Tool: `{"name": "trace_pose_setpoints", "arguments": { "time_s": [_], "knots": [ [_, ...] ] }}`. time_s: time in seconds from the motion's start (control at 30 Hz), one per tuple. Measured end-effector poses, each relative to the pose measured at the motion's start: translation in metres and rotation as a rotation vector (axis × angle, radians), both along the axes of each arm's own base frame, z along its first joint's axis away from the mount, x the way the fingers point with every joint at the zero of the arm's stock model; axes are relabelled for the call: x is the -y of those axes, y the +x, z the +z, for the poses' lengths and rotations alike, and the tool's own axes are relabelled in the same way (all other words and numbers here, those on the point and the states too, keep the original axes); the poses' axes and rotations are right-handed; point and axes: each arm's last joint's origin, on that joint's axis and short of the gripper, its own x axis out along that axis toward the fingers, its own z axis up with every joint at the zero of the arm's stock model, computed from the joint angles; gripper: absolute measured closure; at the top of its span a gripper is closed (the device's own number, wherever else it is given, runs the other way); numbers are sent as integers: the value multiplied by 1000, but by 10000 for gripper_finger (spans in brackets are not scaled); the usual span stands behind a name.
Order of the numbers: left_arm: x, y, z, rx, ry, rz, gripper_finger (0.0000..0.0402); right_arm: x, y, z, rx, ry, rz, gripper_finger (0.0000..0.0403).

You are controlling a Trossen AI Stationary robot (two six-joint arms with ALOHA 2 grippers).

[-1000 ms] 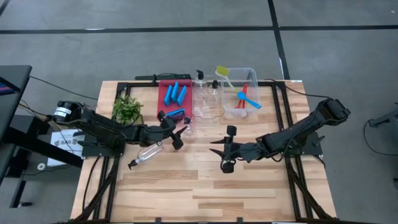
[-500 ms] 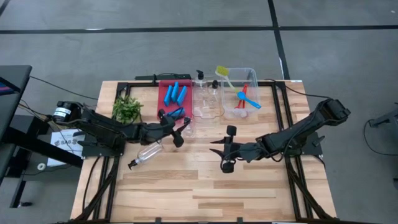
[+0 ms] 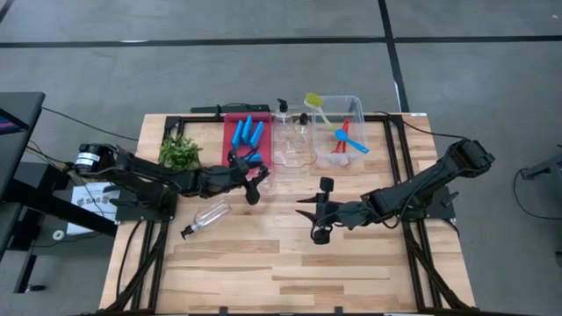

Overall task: Pick & Place Kitchen Sink Supplies
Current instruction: Put the spray bottle into the transparent bin

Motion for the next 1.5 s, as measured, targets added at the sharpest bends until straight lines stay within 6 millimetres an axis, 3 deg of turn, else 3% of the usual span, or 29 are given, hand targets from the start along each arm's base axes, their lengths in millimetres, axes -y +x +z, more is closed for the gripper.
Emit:
{"name": "trace_pose_setpoints", "arguments": {
  "time_s": [0.6, 1.0, 1.5],
  "knots": [
    [-7, 1, 2, 21, -13, -31, 201, 0, 0, 0, 0, 0, 0, 290],
    [-7, 2, 4, 36, -16, -30, 286, 0, 0, 0, -1, 0, 0, 290],
    [5, 2, 4, 46, -21, -76, 295, 0, 0, 0, -1, -1, 0, 290]
  ]
}}
